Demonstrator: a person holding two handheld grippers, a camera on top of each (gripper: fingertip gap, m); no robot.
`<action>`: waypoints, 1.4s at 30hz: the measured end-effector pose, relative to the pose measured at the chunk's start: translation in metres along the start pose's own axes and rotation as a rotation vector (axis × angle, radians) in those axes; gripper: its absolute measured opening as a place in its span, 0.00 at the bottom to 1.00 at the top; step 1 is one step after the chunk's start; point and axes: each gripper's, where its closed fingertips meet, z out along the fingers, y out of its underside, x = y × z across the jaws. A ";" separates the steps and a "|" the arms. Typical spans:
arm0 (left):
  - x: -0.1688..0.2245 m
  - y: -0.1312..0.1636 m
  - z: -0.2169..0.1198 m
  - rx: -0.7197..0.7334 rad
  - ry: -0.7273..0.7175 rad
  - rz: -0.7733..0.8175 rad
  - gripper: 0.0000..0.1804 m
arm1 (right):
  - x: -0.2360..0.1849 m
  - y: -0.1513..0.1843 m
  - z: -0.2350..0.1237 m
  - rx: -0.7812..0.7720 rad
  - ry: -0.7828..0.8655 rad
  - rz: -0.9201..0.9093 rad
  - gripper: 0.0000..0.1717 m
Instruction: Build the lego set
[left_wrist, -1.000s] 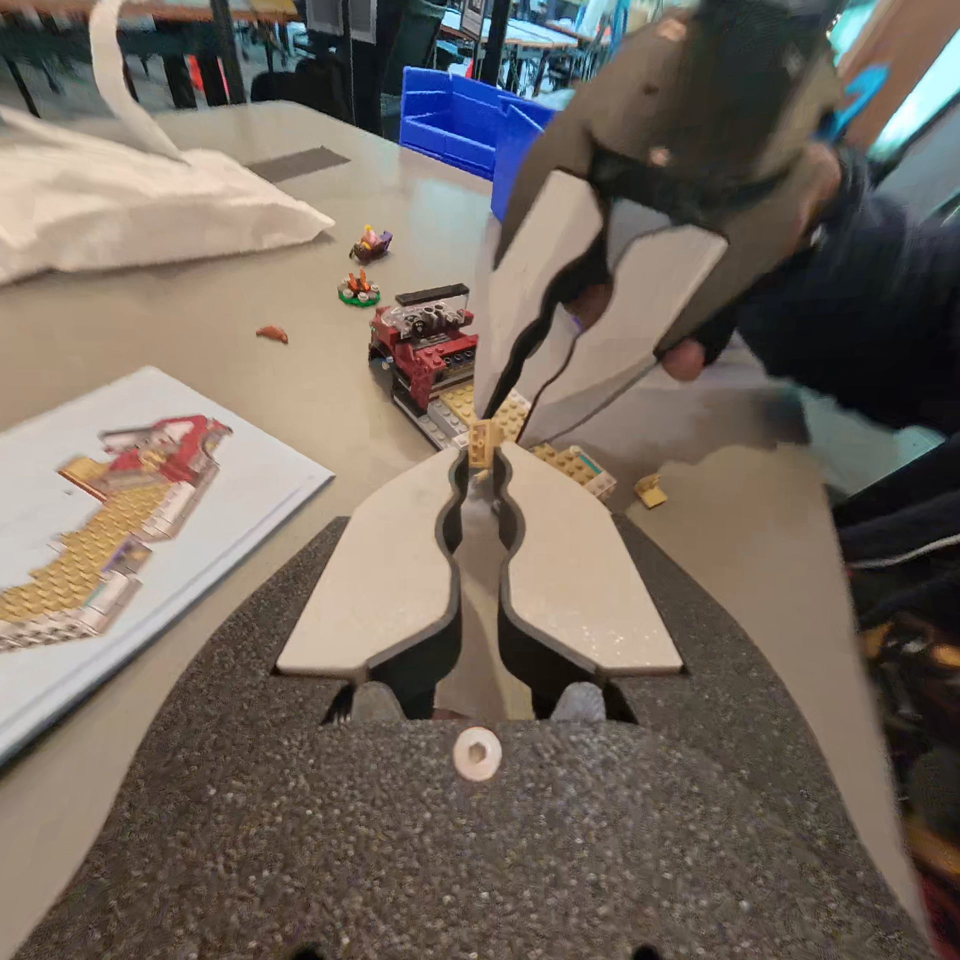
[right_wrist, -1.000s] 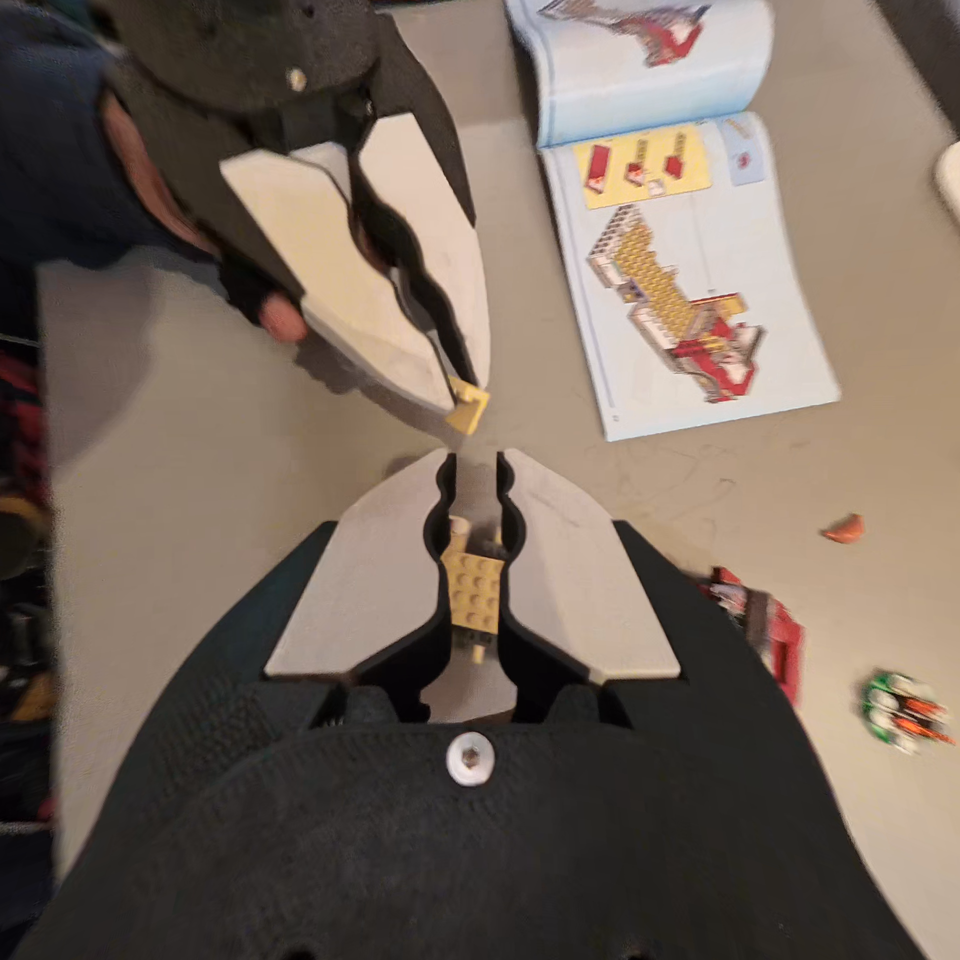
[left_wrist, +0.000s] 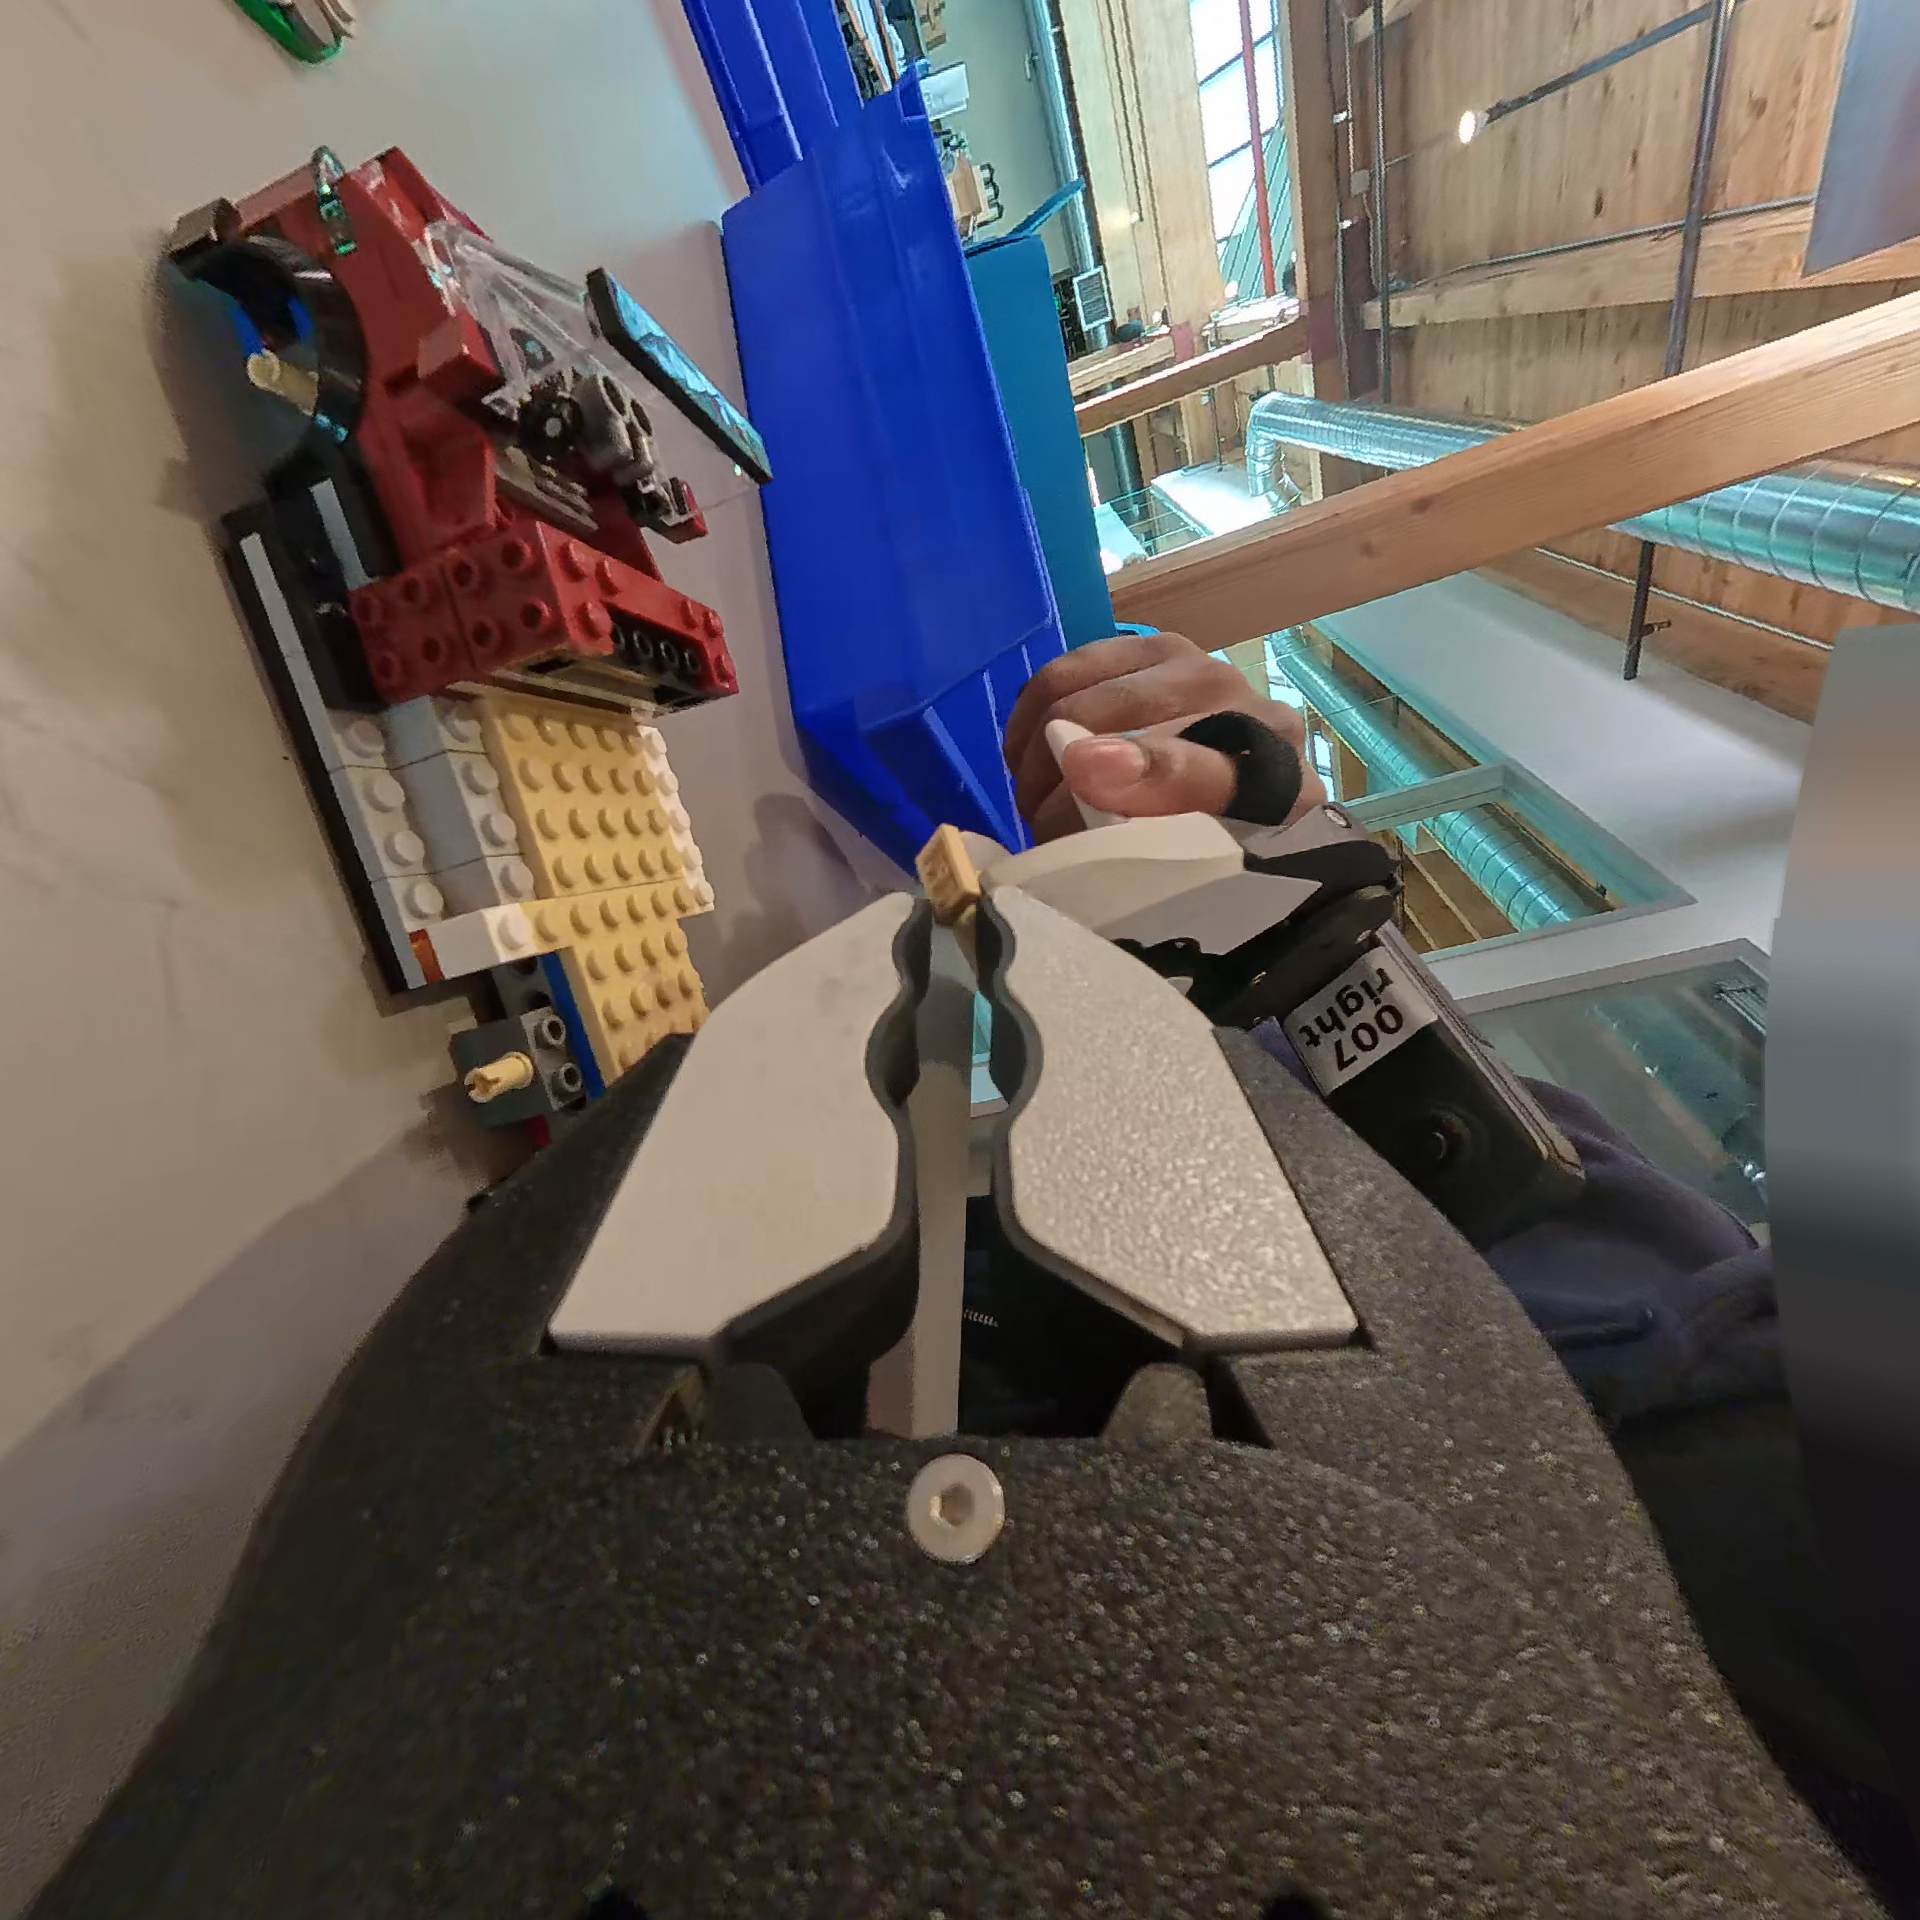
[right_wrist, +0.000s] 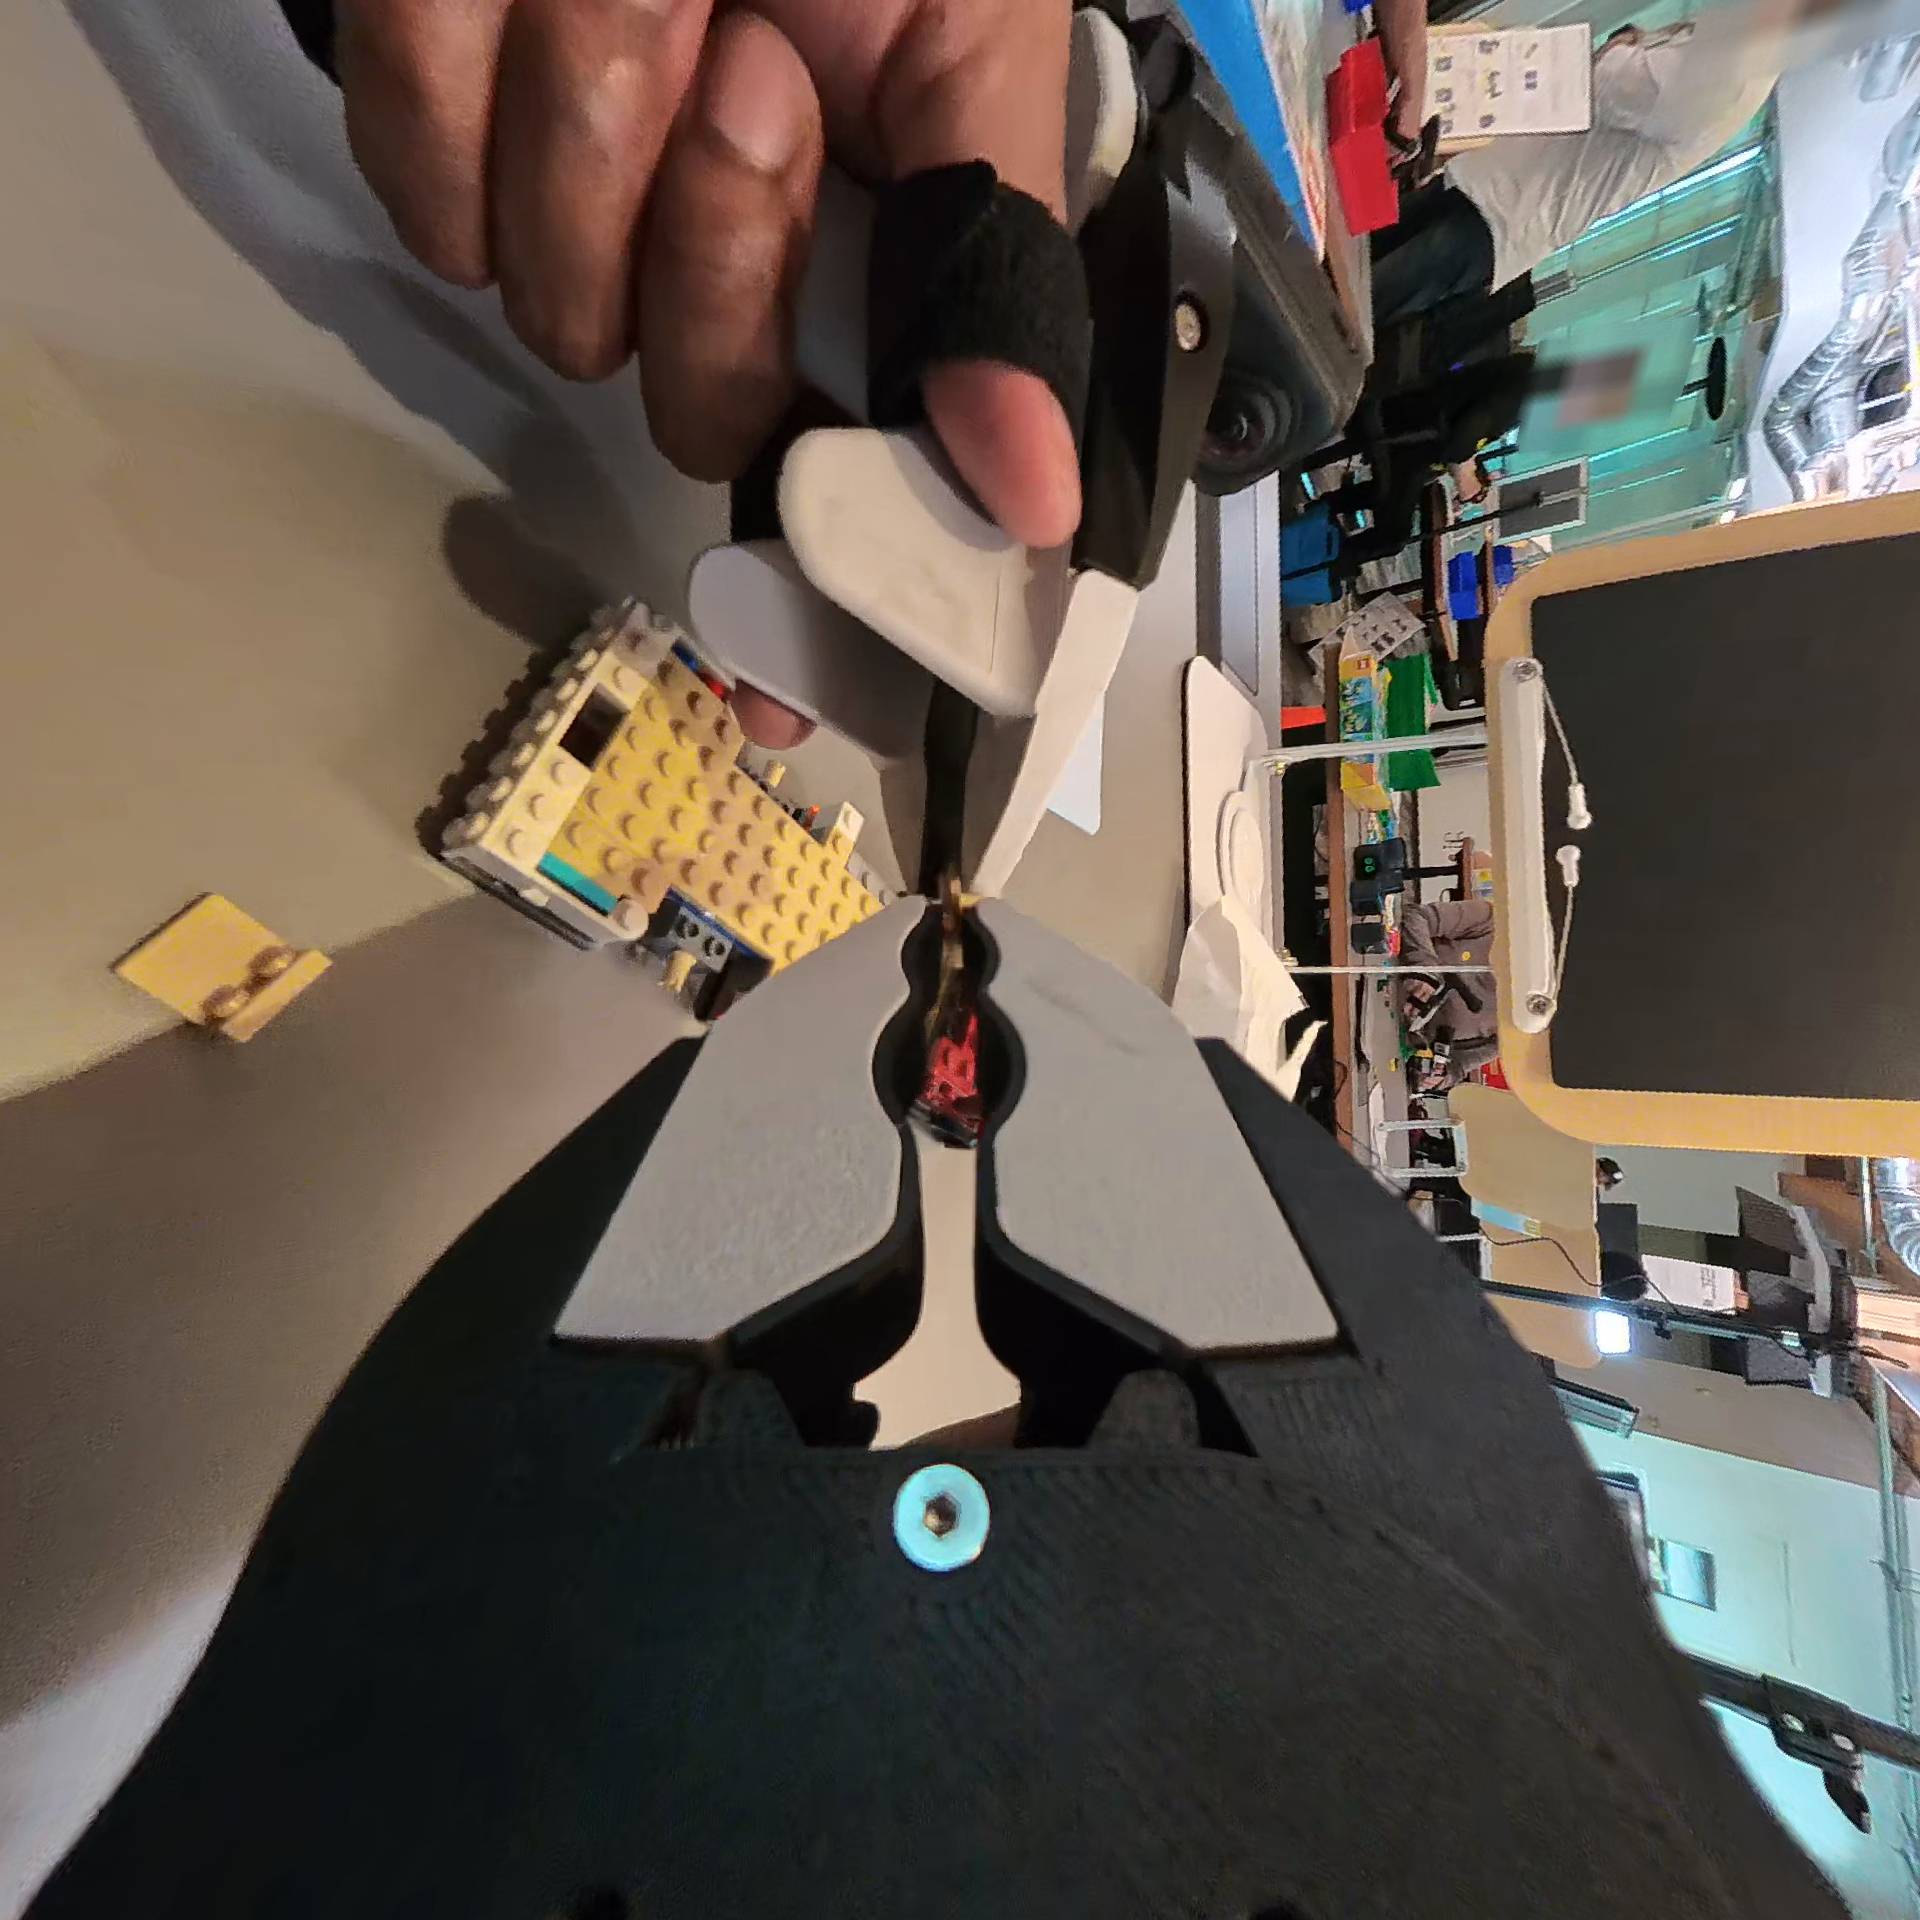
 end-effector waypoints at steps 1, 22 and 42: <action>0.001 0.000 0.000 0.000 0.005 0.006 0.05 | 0.001 0.001 -0.001 -0.005 -0.006 0.006 0.02; -0.067 -0.024 0.000 -0.123 -0.918 0.629 0.44 | 0.055 0.060 -0.040 -0.272 0.109 0.284 0.02; -0.084 0.005 -0.021 -0.632 -0.992 0.804 0.41 | 0.028 0.060 -0.058 -0.228 0.087 0.399 0.02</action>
